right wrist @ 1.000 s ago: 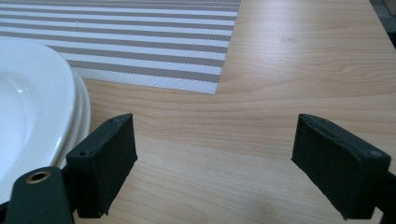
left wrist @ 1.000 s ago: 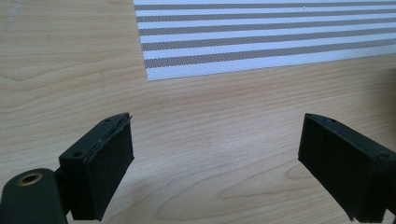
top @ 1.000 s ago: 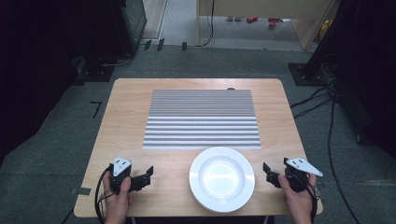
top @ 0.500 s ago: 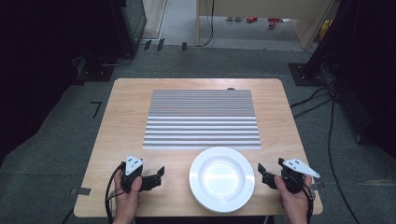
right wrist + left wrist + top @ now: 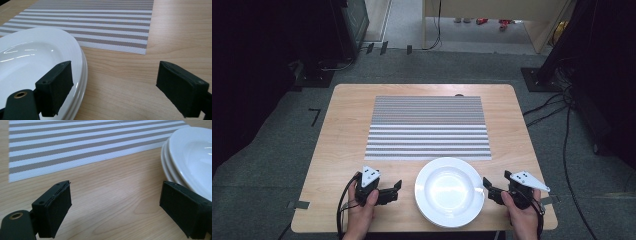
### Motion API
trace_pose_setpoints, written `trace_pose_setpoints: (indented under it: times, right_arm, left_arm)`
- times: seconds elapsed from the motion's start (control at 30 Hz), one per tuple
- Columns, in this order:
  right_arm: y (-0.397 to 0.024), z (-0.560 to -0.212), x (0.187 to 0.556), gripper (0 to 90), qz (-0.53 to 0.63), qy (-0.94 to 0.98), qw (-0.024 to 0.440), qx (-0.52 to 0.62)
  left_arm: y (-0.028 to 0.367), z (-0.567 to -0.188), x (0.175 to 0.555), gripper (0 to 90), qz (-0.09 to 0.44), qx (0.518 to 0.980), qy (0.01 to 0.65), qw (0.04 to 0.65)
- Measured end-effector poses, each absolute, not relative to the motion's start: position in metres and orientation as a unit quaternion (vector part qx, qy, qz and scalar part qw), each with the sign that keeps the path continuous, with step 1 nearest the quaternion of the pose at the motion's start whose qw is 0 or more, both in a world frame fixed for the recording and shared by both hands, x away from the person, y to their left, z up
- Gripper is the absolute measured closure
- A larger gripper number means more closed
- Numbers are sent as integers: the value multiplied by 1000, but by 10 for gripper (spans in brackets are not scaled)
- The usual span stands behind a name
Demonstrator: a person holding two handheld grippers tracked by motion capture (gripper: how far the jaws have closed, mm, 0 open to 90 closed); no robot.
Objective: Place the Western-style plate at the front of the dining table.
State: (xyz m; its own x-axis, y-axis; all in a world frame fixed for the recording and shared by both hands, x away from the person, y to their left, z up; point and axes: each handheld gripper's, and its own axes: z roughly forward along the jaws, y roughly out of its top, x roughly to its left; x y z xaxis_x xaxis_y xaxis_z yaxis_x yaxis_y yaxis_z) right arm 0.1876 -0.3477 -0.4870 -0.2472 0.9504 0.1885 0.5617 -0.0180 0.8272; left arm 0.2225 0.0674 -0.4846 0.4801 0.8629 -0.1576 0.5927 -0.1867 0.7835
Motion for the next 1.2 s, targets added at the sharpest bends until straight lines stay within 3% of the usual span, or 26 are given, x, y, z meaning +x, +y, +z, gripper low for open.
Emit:
trace_pose_setpoints:
  times: [0.53, 0.63, 0.97, 1.1, 1.2]
  right_arm:
    - [-331, -487, 184, 154, 438, 673, 193, 564]
    - [-327, -487, 183, 284, 440, 663, 178, 579]
    - [-320, -487, 173, 543, 447, 665, 165, 575]
    - [-318, -489, 170, 599, 447, 665, 158, 577]
    - [-317, -492, 168, 616, 444, 665, 157, 579]
  left_arm:
    - [38, -477, 222, 106, 129, 753, 468, 445]
    - [29, -475, 221, 127, 132, 754, 463, 446]
    - [18, -479, 212, 141, 117, 767, 446, 446]
    - [14, -481, 209, 156, 109, 774, 439, 443]
    - [12, -482, 206, 242, 108, 775, 436, 445]
